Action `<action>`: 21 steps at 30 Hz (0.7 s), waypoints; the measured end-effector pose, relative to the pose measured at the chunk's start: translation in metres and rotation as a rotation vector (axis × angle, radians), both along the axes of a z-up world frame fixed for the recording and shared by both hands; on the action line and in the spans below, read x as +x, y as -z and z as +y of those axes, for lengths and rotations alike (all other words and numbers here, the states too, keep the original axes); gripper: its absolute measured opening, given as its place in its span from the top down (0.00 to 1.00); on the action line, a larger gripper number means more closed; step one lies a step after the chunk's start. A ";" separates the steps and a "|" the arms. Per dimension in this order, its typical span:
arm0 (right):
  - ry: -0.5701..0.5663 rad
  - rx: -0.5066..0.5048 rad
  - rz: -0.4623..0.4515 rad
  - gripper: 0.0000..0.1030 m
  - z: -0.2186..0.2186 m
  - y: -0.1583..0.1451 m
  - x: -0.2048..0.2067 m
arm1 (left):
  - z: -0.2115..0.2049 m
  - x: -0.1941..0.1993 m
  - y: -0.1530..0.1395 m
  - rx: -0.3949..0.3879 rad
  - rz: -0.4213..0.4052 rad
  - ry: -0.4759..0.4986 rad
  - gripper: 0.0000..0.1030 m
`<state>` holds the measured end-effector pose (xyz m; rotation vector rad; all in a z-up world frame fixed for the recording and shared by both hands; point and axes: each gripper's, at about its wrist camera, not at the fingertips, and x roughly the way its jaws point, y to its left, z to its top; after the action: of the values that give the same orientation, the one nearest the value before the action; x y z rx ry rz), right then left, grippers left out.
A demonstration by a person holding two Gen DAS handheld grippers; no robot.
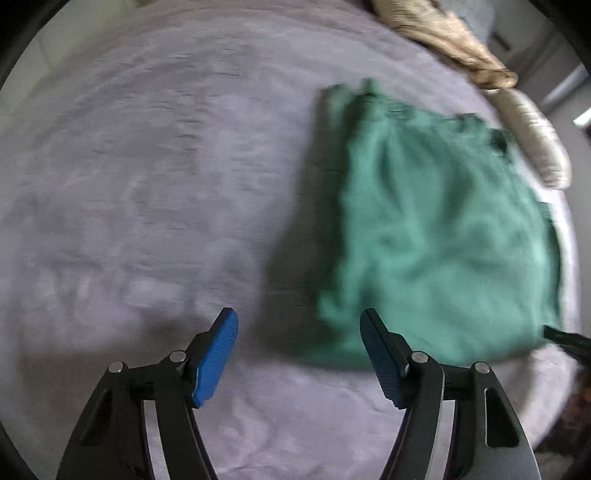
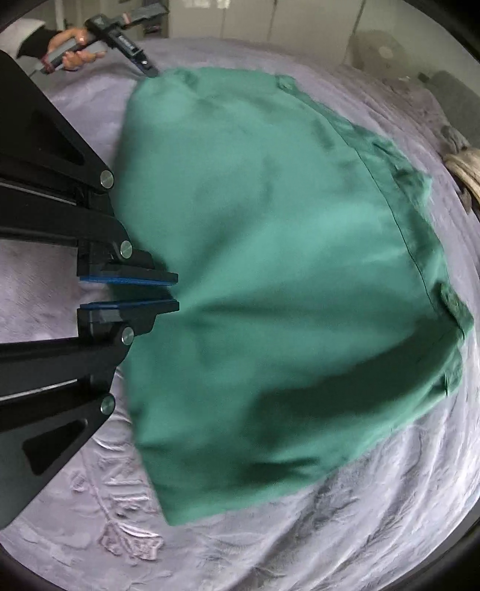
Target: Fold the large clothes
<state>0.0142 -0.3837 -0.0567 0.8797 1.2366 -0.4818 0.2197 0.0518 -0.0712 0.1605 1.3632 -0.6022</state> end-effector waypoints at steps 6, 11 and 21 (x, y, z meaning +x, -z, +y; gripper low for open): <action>-0.049 0.121 -0.057 0.92 0.043 -0.004 0.019 | -0.029 -0.008 0.008 -0.031 0.090 0.097 0.80; -0.102 0.189 -0.066 0.92 0.089 -0.002 0.026 | -0.020 -0.012 0.004 -0.051 0.065 0.125 0.92; -0.120 0.224 -0.032 0.92 0.111 -0.002 0.033 | -0.002 -0.020 0.007 0.006 0.049 0.060 0.91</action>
<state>0.0471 -0.2727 -0.0542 0.9911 1.3225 -0.2356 0.1999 0.0496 -0.0786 0.1933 1.4120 -0.6557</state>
